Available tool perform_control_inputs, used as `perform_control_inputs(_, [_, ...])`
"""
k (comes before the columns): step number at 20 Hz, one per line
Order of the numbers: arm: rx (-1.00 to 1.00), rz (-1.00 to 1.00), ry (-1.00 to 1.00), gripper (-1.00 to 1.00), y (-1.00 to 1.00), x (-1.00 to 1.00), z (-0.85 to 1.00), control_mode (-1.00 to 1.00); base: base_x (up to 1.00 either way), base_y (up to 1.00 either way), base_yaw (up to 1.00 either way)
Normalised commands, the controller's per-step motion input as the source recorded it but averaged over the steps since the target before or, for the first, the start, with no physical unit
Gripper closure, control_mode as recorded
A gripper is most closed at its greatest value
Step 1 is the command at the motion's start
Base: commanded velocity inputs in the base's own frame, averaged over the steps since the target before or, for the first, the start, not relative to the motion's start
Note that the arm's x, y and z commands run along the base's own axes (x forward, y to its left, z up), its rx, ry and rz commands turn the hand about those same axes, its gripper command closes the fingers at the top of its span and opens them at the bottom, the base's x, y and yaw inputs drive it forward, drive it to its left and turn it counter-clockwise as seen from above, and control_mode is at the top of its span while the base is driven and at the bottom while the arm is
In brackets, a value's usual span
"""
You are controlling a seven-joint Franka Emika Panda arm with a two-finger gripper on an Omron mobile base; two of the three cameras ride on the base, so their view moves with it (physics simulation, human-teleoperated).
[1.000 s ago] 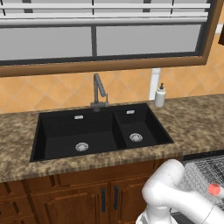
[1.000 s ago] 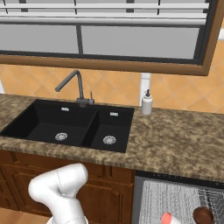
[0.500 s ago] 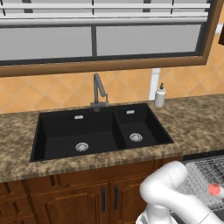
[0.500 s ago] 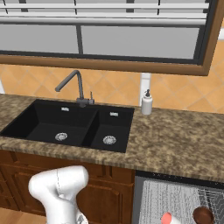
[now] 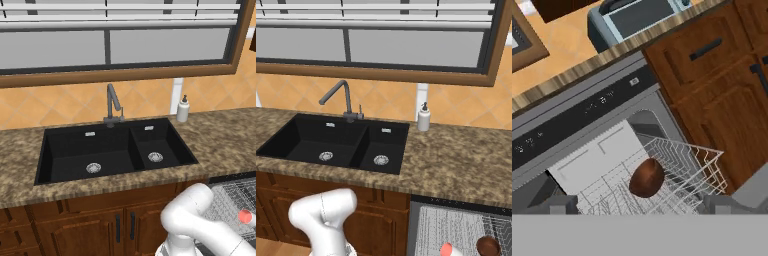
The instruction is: Pick up the cup and bowl from the counter, place them in the dishwasher, and close the dishwasher door.
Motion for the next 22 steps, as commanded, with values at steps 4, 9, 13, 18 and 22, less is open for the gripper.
perform_control_inputs(4, [0.01, 0.0, -0.25, -1.0, -0.85, -0.99, -0.96, -1.0, 0.0, 0.0, 0.0])
perform_control_inputs(9, [0.57, 0.0, 0.42, -1.0, -0.89, -0.67, -0.27, -1.0, 0.0, 0.0, 0.0])
perform_control_inputs(13, [0.78, 0.0, 0.39, -1.0, -0.92, -0.48, -0.48, -1.0, 0.0, 0.0, 0.0])
perform_control_inputs(18, [0.92, 0.0, 0.28, -1.0, -0.86, -0.74, -0.36, -1.0, 0.0, 0.0, 0.0])
perform_control_inputs(22, [0.97, 0.0, 0.17, -1.0, -0.52, -1.0, -0.05, -1.0, 0.0, 0.0, 0.0])
